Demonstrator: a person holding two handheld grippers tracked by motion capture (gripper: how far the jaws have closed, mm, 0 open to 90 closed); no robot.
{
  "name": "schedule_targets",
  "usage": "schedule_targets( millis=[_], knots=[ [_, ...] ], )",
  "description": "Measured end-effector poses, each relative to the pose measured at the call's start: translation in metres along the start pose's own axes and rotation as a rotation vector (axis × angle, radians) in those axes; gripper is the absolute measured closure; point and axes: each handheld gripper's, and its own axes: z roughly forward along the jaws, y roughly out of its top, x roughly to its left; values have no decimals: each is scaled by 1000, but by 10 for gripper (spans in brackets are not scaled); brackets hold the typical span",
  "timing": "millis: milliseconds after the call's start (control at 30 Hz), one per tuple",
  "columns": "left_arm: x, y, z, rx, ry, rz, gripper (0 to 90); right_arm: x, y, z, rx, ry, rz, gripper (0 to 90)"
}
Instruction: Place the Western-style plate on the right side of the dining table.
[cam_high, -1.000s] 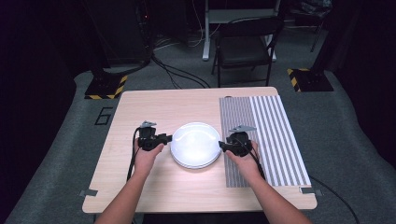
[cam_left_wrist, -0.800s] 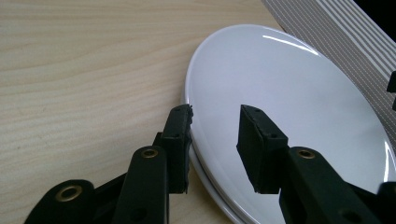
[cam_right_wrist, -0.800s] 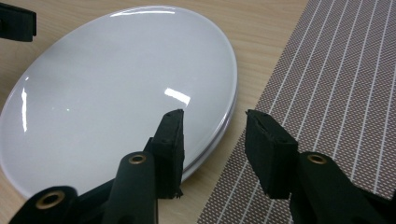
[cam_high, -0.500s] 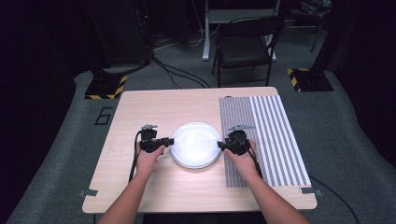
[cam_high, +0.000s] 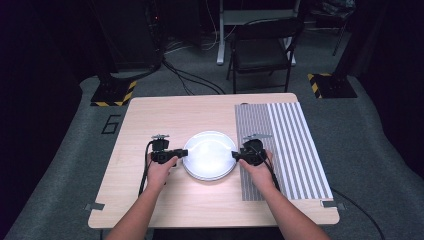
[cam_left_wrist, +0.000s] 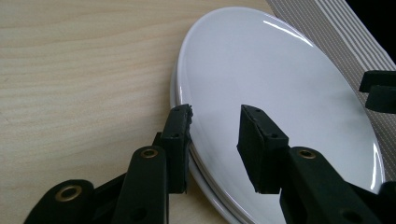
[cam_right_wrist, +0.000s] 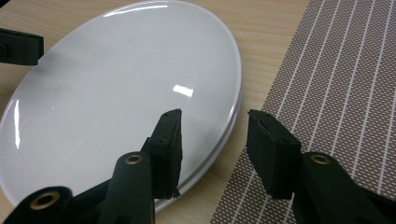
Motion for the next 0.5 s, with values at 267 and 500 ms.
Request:
schedule_targets(
  millis=[267,500],
  knots=[
    [-1,-2,1,1,-30,-11,635,2,0,3,8,-3,21,546],
    [-1,-3,2,2,-36,-19,629,1,-2,8,20,-10,26,537]
  ],
)
